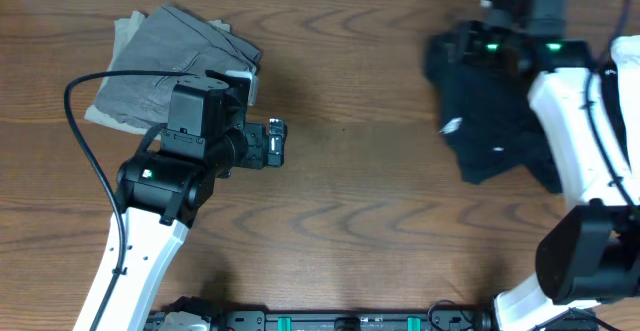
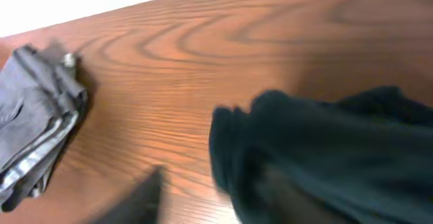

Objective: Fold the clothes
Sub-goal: 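Drag the black t-shirt leftward onto the table center with the right gripper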

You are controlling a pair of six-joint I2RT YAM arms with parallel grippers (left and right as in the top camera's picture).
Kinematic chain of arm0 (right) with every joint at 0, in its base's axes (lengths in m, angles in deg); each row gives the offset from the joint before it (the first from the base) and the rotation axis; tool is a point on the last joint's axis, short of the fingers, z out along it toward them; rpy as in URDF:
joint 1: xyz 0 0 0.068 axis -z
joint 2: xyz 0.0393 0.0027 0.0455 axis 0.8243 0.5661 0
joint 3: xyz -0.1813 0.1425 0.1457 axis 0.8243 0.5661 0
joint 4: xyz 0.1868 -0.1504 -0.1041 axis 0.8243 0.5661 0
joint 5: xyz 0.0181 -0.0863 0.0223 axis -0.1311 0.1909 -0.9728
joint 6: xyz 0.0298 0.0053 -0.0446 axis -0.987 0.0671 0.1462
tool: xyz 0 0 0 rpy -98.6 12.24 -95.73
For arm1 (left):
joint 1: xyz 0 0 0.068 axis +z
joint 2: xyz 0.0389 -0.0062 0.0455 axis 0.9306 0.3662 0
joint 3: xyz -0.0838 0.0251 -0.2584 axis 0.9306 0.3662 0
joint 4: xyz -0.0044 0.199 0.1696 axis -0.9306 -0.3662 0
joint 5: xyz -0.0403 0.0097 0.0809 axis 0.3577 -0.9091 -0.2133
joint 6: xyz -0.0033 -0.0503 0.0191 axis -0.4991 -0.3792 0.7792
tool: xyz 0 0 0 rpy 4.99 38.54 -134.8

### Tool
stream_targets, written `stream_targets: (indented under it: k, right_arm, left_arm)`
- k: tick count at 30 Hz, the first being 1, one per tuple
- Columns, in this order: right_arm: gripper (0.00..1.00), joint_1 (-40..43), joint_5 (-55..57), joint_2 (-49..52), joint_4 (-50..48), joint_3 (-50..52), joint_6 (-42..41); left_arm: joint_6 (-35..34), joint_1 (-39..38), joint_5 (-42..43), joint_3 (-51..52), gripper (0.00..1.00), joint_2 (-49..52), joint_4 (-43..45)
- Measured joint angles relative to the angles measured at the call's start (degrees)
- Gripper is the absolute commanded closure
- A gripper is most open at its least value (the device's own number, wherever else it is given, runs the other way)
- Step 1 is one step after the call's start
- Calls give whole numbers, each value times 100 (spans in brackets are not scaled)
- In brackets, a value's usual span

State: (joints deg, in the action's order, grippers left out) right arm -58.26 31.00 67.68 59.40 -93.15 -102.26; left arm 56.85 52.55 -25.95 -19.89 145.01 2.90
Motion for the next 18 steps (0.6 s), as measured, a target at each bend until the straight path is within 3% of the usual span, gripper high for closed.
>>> stream_targets:
  k: [5,13,18]
  right_arm:
    - [31,-94,431,0,376,-2,-57]
    - [57,485,1034,11,2271,22,166]
    - [53,481,1237,52,2277,654,160]
  left_arm:
    - [0,0,0,0,2,0,-94]
    - [-2,0,-2,-2,2,0,-109]
    - [0,0,-2,-2,2,0,-90]
